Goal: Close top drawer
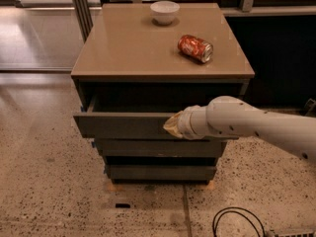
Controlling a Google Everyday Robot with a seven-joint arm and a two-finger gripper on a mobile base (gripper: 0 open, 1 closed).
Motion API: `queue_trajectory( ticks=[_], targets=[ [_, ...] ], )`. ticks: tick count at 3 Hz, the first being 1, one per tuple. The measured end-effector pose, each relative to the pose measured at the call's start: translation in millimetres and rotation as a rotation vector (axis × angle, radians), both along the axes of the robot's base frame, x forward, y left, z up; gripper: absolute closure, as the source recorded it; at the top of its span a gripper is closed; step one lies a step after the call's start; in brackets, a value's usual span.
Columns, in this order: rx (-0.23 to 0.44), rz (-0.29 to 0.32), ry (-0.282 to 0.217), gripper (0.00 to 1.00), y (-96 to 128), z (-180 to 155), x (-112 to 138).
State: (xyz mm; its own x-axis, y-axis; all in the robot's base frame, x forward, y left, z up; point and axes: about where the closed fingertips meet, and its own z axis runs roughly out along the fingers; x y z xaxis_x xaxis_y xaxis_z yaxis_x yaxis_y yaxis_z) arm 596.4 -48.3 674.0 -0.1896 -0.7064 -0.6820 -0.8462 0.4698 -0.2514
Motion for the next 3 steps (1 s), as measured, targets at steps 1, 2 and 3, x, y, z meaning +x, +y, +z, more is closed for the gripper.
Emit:
queue_trajectory(
  ticks=[1, 2, 3],
  targets=[
    [-0.036, -0.054, -0.022, 1.00, -5, -9, 12],
    [-0.067, -0.111, -0.090, 1.00, -13, -1, 26],
    [-0.084, -0.157, -0.150, 1.00, -25, 10, 37]
  ],
)
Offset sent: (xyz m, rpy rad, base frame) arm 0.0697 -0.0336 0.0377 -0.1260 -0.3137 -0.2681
